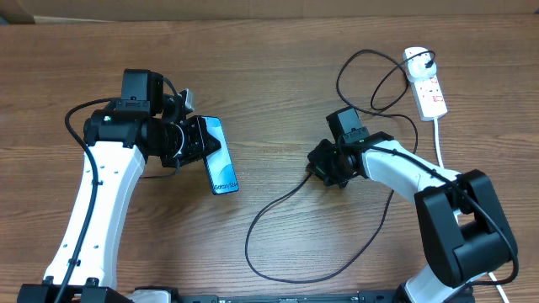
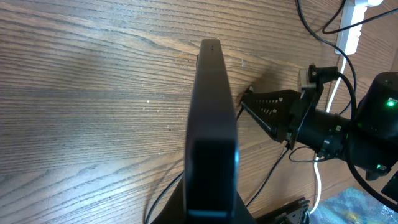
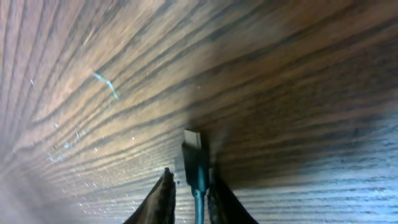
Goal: Plug charger to phone and switch on socket
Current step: 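Lower the right gripper and close it on the cable's connector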
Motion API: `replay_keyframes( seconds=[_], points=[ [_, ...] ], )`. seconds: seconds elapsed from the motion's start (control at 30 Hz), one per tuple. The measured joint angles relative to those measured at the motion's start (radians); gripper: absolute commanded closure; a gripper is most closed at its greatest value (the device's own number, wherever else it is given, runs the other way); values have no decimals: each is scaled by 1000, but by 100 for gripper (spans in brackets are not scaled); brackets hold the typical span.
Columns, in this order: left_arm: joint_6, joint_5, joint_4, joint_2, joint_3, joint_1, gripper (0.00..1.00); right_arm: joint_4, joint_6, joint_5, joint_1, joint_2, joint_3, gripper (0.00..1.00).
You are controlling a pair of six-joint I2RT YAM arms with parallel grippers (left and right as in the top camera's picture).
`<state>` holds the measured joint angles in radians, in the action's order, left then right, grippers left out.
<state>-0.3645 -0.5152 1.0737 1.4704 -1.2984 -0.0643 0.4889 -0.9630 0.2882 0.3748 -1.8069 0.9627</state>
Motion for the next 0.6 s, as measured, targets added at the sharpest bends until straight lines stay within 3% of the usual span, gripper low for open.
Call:
replay_keyframes(
  seconds=[0.6],
  points=[
    [0,0,-1,0,0,0,96,-3,-2,0,1,-2,0,82]
  ],
)
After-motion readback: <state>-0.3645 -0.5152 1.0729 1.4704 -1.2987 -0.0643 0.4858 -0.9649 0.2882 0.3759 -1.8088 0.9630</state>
